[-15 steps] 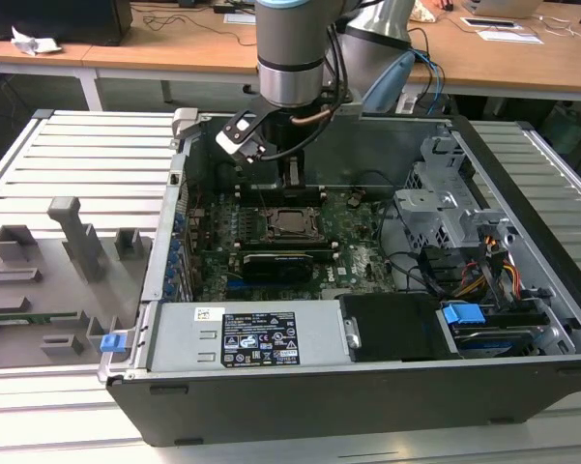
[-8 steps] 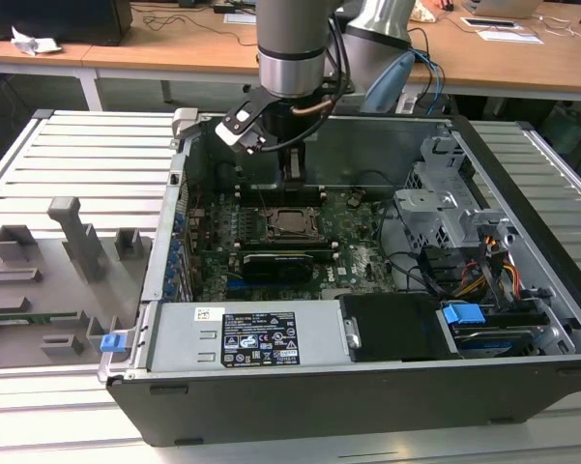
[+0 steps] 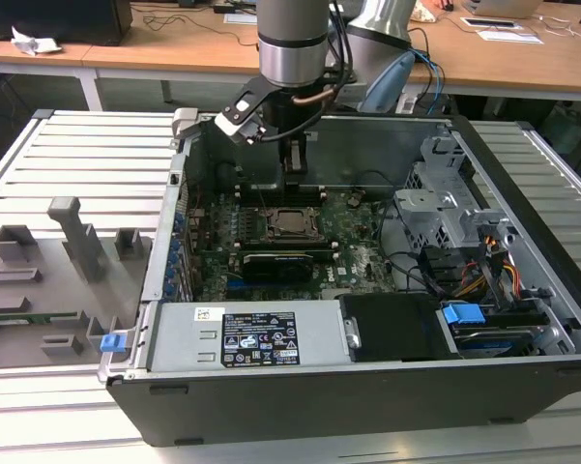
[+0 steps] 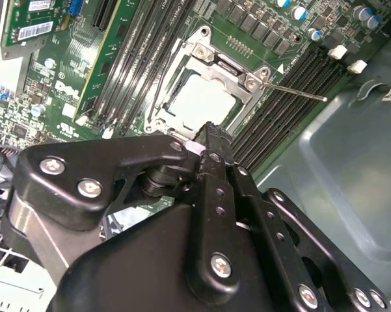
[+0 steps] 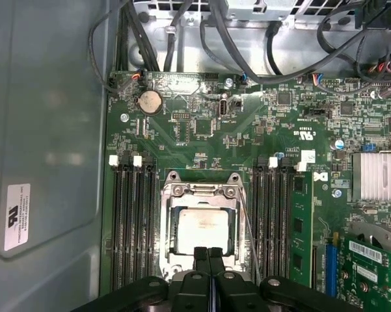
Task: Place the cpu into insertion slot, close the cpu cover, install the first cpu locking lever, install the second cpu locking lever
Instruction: 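Install the first cpu locking lever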
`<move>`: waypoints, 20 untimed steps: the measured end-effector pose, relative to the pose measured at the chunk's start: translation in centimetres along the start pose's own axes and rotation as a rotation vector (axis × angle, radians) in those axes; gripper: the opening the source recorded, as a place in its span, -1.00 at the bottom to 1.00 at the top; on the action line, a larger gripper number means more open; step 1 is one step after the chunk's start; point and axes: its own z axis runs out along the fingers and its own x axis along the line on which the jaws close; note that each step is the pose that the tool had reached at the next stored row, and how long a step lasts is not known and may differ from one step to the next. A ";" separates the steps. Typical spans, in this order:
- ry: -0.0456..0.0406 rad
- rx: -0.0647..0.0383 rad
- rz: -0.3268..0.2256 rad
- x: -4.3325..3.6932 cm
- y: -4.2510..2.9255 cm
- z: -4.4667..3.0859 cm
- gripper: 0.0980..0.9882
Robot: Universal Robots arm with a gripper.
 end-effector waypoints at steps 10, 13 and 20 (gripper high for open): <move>0.0034 0.000 -0.066 0.00 0.00 -0.01 -0.98; 0.0041 0.000 -0.077 0.00 0.00 -0.01 -0.98; 0.0096 0.000 -0.157 0.00 0.00 -0.02 -0.98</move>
